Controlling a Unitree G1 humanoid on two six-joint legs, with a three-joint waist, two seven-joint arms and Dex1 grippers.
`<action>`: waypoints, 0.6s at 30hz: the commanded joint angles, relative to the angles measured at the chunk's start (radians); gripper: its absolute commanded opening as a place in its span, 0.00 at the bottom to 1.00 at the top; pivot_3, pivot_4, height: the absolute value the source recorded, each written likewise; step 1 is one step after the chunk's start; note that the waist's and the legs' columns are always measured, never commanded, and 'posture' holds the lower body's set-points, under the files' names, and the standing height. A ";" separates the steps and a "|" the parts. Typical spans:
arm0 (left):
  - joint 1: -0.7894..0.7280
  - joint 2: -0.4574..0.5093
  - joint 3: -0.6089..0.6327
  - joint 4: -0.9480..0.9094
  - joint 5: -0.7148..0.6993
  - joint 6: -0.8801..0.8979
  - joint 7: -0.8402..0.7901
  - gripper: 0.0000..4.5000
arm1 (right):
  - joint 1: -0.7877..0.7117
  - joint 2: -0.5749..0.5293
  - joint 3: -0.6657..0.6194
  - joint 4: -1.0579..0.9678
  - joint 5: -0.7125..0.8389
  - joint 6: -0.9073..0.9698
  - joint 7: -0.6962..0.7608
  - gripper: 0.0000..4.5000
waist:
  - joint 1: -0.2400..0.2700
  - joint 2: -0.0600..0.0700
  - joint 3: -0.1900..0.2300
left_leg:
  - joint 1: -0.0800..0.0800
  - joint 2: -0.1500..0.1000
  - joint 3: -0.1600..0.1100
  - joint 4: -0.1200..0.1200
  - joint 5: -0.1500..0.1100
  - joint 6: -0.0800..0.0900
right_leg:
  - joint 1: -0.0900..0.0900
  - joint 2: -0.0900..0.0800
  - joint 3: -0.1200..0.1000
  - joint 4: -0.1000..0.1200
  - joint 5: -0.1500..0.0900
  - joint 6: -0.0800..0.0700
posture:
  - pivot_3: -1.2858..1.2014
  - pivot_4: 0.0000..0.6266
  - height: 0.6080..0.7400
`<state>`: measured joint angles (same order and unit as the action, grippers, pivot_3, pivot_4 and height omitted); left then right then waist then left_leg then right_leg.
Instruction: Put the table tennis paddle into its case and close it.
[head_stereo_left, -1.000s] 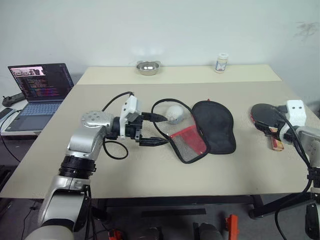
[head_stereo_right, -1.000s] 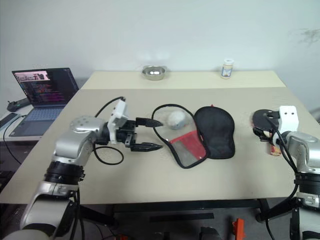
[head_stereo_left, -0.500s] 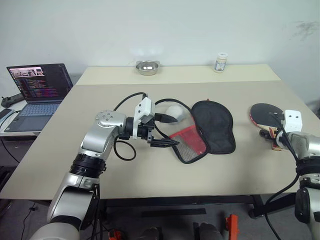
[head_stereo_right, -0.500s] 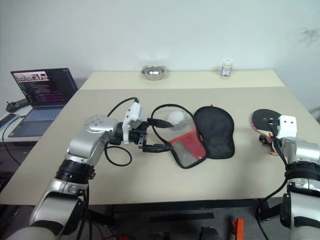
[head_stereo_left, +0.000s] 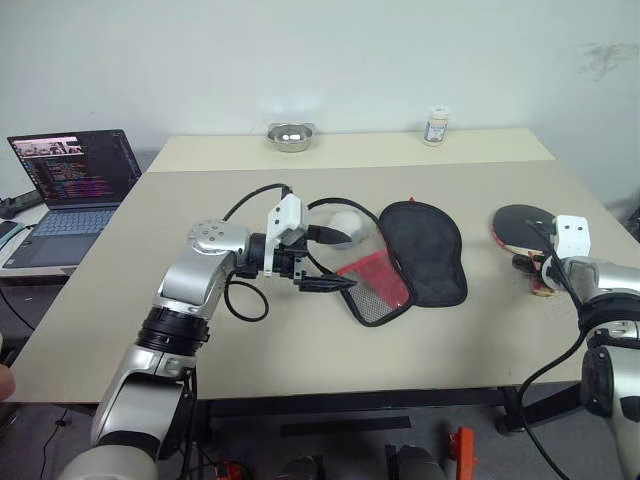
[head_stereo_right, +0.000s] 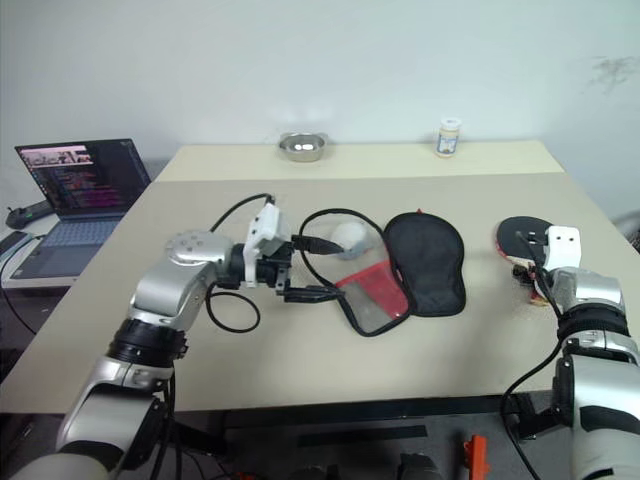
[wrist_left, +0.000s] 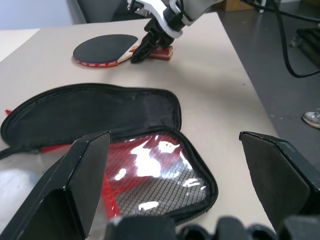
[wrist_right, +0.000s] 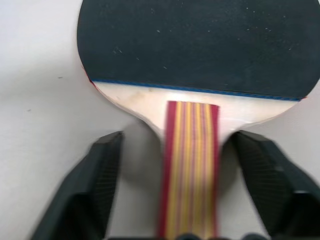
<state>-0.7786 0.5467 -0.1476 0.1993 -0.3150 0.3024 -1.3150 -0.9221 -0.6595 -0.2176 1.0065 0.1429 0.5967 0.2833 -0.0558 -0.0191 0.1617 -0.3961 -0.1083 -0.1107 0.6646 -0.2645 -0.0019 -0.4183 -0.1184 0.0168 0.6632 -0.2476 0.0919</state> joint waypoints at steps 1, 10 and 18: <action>-0.013 0.020 0.047 -0.032 -0.027 0.013 0.013 1.00 | -0.014 -0.006 -0.022 0.005 0.003 -0.016 -0.019 0.51 | 0.002 0.000 0.000 | 0.000 0.000 0.000 0.000 0.000 0.000 | 0.000 0.000 0.000 0.000 0.000 0.000 | 0.52 0.24 1.00; -0.028 0.053 0.083 0.046 -0.012 -0.021 0.012 1.00 | -0.011 0.004 -0.039 -0.121 0.020 0.002 -0.032 0.24 | 0.001 0.000 0.000 | -0.001 0.000 0.000 0.000 0.000 0.000 | -0.001 0.000 0.001 0.000 0.000 0.000 | 0.52 0.24 1.00; -0.003 0.088 0.113 0.059 -0.014 -0.030 0.030 1.00 | 0.090 0.154 -0.079 -0.753 0.134 0.307 -0.108 0.24 | -0.005 0.002 0.001 | -0.003 0.000 0.000 -0.001 0.000 0.000 | -0.005 0.000 0.001 -0.001 0.000 0.000 | 0.52 0.24 1.00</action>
<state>-0.7762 0.6186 -0.0713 0.2815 -0.3151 0.2829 -1.2939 -0.8336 -0.5355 -0.2740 0.4357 0.2278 0.8367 0.2057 -0.0604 -0.0175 0.1625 -0.3992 -0.1078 -0.1108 0.6631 -0.2644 -0.0020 -0.4234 -0.1185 0.0176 0.6628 -0.2474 0.0923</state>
